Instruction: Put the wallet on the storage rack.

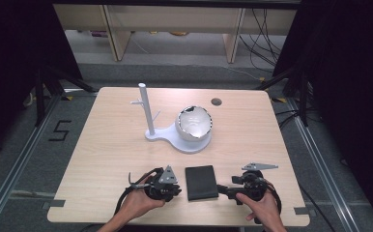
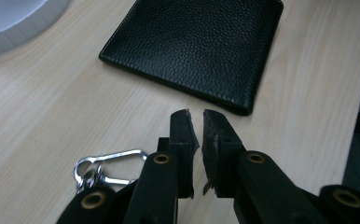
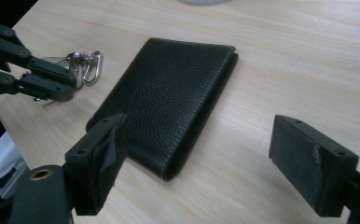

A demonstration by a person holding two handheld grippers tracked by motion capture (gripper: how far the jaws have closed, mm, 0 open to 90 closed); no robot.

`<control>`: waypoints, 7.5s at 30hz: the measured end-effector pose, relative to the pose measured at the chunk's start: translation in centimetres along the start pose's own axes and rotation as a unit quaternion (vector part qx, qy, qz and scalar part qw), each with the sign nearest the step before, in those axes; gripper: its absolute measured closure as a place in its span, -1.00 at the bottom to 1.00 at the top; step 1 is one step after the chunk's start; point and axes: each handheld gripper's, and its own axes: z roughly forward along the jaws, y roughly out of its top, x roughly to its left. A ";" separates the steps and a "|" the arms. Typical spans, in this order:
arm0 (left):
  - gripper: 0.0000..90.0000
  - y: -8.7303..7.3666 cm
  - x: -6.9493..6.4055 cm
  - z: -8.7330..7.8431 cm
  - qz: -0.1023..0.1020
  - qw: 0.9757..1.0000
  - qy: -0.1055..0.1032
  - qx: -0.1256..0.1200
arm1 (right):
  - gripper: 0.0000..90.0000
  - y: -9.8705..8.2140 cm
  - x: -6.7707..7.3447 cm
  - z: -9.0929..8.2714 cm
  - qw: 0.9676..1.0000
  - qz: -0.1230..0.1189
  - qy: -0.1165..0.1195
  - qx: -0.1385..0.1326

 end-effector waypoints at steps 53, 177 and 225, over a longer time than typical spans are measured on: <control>0.86 1.4 -0.9 2.6 0.016 0.999 -0.023 0.044 | -0.13 1.5 -0.2 4.6 0.993 0.113 0.037 0.018; -0.50 -10.2 1.1 -7.7 -0.094 0.995 0.039 0.019 | 0.71 21.1 -3.7 5.2 0.991 0.123 -0.013 -0.046; -0.51 -10.1 0.8 -7.6 -0.082 0.995 0.037 0.033 | 0.29 19.5 -5.3 5.3 0.990 0.139 -0.022 -0.024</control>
